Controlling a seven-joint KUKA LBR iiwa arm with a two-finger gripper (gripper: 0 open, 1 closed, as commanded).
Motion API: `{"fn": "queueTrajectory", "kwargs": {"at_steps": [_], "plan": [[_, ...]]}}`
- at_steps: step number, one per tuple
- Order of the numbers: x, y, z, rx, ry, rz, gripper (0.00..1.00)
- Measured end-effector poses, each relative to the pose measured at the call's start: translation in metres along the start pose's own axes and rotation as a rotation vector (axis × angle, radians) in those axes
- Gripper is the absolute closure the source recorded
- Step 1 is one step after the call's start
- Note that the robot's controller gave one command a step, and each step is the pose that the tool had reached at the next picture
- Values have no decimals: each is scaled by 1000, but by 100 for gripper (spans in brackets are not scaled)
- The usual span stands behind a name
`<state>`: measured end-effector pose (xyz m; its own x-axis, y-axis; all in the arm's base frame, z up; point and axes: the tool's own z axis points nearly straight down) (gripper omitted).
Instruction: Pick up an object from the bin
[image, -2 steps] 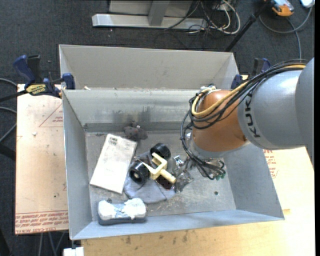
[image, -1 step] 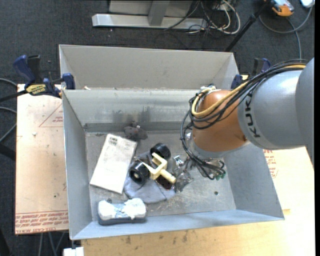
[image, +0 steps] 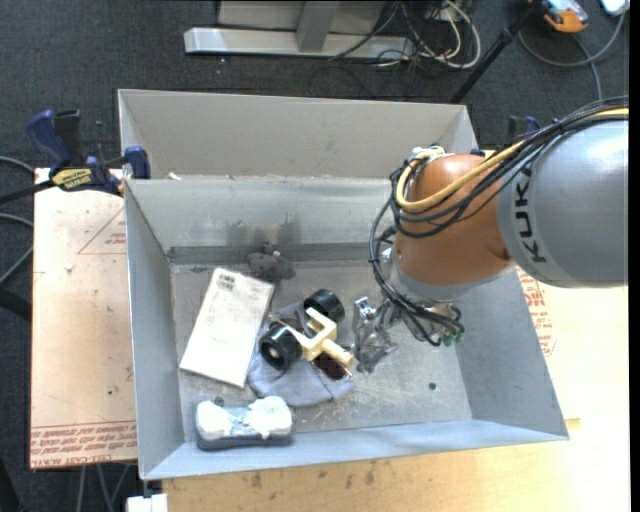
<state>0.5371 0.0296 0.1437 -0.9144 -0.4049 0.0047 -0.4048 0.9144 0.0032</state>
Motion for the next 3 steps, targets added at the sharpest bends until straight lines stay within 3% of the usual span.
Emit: {"fn": "queueTrajectory", "kwargs": {"at_steps": [1, 2, 3], "plan": [[11, 1, -51, 2, -5, -10, 100], [14, 1, -90, 4, -9, -9, 0], [14, 1, -85, 3, -7, -8, 0]]}}
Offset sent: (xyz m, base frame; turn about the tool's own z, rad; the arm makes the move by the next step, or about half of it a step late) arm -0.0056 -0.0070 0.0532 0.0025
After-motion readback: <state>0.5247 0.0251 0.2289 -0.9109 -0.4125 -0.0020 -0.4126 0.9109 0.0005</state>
